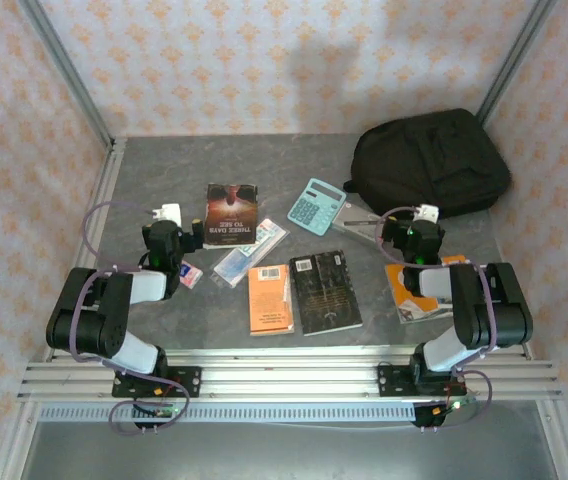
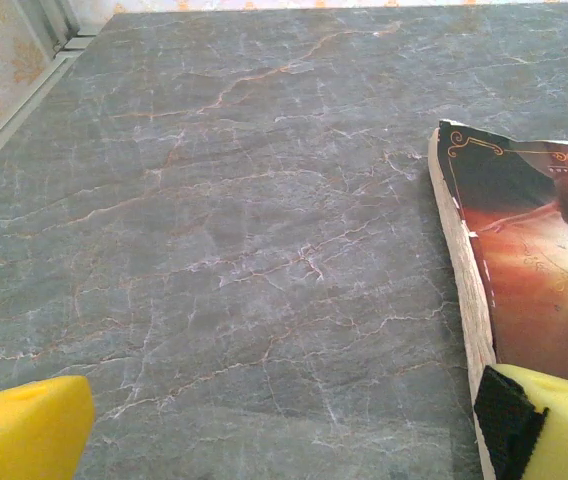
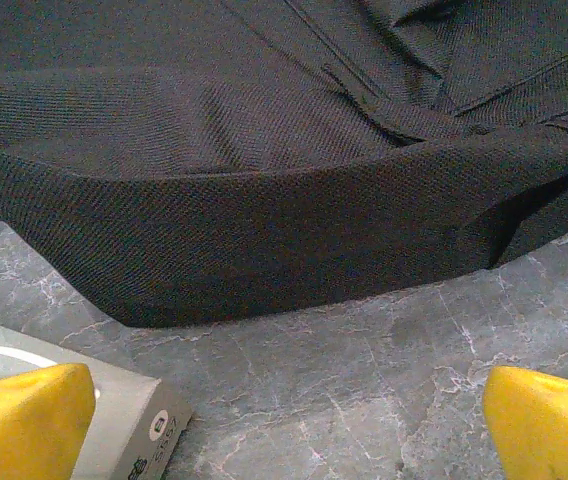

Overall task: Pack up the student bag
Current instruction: Move the card holder to the top-right of the table.

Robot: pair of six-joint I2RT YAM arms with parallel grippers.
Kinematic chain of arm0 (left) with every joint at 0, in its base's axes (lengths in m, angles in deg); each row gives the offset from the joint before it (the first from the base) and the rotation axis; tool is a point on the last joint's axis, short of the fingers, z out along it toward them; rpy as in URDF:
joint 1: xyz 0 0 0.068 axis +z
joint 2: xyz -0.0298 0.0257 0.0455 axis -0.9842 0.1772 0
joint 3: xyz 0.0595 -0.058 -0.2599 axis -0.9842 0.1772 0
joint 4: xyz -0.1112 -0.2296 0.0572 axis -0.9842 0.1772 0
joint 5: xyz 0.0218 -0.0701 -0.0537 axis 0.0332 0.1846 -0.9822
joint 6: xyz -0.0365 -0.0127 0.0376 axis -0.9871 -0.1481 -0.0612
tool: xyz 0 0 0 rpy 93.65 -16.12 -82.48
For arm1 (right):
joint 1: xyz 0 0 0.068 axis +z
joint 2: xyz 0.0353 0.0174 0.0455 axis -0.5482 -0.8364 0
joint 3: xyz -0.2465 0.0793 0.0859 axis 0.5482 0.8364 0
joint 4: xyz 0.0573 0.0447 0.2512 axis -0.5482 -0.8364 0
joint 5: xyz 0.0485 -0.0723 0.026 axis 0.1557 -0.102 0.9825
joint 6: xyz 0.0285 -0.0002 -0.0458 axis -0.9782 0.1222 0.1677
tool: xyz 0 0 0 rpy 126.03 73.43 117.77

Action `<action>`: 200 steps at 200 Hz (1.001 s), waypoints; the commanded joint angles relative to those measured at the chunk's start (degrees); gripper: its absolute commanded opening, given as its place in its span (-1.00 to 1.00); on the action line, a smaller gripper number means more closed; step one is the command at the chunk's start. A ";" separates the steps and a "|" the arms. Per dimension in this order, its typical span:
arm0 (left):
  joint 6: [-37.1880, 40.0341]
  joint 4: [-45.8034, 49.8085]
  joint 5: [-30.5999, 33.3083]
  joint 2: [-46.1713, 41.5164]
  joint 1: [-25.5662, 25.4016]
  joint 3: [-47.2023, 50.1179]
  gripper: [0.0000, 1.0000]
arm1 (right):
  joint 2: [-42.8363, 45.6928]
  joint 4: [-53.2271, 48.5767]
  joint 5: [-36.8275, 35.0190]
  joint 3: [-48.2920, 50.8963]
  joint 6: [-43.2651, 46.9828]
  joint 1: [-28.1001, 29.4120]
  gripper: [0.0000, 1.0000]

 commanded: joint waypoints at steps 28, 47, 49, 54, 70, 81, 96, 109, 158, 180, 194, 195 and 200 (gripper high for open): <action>0.15 -0.04 1.02 -0.54 0.08 -1.36 1.00 | 0.57 0.65 -0.78 -0.67 -0.67 -0.22 0.99; 0.14 0.07 0.98 -0.55 0.08 -1.43 1.00 | 0.48 0.65 -0.48 -0.62 -0.74 -0.40 0.99; 0.13 0.05 0.96 -0.47 0.08 -1.43 1.00 | 0.52 0.58 -0.41 -0.66 -0.74 -0.40 0.99; 0.19 0.05 0.96 -0.48 0.08 -1.43 1.00 | 0.47 0.53 -0.39 -0.70 -0.71 -0.45 0.99; 0.17 0.04 1.05 -0.51 -0.03 -1.43 1.00 | 0.47 0.49 -0.43 -0.71 -0.65 -0.39 0.99; 0.21 0.00 1.19 -0.46 -0.09 -1.44 1.00 | 0.48 0.53 -0.35 -0.75 -0.65 -0.47 0.99; 0.29 -0.04 1.25 -0.52 -0.09 -1.43 1.00 | 0.47 0.44 -0.31 -0.75 -0.64 -0.43 0.99; 0.30 -0.03 1.46 -0.51 -0.27 -1.43 1.00 | 0.45 0.44 -0.30 -0.75 -0.65 -0.48 0.99; 0.09 10.99 8.60 -4.70 -1.98 -6.03 1.00 | 3.77 -8.61 1.58 -4.73 0.31 -0.32 0.99; 0.75 25.57 14.41 -9.03 -3.23 -13.18 1.00 | 10.11 -26.20 -1.43 -13.61 -2.05 -0.05 0.99; -0.38 26.39 15.16 -13.80 -3.97 -13.02 1.00 | 15.06 -29.15 -2.13 -15.10 -4.93 0.00 0.99; -0.48 26.34 15.14 -14.22 -4.01 -12.94 1.00 | 15.44 -29.25 -2.14 -15.11 -5.21 0.02 0.99; -1.22 26.21 15.12 -16.25 -4.31 -12.72 1.00 | 17.46 -29.68 -2.27 -15.14 -6.62 0.19 0.99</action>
